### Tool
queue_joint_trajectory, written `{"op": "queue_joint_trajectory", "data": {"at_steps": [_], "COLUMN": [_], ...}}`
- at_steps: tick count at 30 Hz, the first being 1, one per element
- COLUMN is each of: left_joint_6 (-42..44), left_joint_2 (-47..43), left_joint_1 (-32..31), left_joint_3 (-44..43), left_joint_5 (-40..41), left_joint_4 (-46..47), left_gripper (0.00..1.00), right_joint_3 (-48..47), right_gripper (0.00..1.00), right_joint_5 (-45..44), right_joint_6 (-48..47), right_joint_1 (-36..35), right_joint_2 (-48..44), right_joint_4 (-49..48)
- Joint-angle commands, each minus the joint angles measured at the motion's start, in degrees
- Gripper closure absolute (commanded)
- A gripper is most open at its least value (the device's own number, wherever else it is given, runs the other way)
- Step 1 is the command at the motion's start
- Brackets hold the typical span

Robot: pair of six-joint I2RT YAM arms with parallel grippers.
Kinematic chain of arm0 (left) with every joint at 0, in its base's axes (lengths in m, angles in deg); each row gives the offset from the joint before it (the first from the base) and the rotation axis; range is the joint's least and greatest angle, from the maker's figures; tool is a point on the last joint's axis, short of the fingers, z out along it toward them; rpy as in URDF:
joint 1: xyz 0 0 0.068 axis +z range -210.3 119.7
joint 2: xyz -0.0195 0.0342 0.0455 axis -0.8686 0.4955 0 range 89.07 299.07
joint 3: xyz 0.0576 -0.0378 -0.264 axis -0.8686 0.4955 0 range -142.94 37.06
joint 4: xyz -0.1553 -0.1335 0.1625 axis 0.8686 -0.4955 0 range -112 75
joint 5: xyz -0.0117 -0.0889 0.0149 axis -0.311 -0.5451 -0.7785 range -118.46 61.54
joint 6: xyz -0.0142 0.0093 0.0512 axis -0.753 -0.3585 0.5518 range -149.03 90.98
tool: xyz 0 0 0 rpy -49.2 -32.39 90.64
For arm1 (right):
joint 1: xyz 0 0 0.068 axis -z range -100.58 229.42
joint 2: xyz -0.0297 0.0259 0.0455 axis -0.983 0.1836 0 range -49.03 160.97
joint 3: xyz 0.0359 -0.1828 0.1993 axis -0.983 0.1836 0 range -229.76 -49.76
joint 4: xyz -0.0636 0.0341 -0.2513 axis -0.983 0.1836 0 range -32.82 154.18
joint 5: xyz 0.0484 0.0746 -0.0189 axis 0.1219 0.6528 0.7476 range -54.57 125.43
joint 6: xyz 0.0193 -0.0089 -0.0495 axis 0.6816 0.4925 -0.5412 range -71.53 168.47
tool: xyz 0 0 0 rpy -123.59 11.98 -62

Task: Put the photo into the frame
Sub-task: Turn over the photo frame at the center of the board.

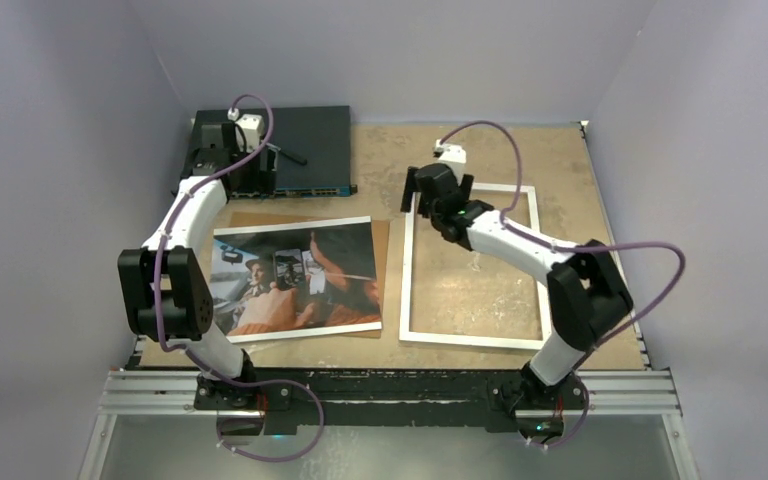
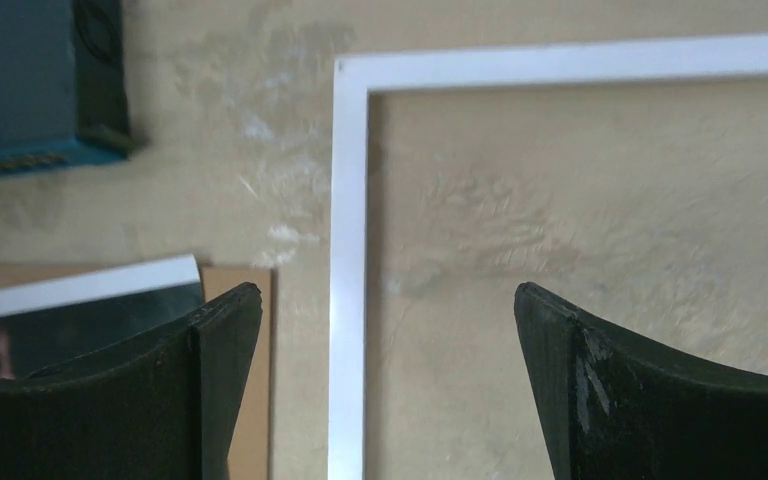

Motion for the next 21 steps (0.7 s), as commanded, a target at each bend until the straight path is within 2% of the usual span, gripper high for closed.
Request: {"op": "queue_joint_trajectory", "data": {"at_steps": [1, 5, 12, 21], "left_joint_6": [-0.75, -0.77, -0.59, 0.32], "left_joint_2": [-2.40, -2.86, -2.79, -4.30], "left_joint_1": [0.74, 0.77, 0.76, 0.81], "left_joint_3": [-1.68, -1.54, -2.28, -2.19], "left_joint_5": [0.45, 0.28, -0.52, -1.77], "left_joint_4": [-3.17, -4.03, -7.26, -9.50], "left_gripper": [0.14, 0.14, 0.12, 0.11], "right_joint_3": [-4.83, -8.96, -11.22, -8.19], "right_gripper": [0.01, 0.01, 0.05, 0.09], "right_joint_5": [-6.73, -8.95, -9.44, -7.46], "right_joint_6": [3.47, 6.91, 11.06, 14.09], "right_joint_1": [-6.40, -10.47, -13.41, -14.35], "right_joint_2": [6.43, 12.92, 18.82, 21.77], "right_joint_4": [10.80, 16.93, 20.85, 20.50]}}
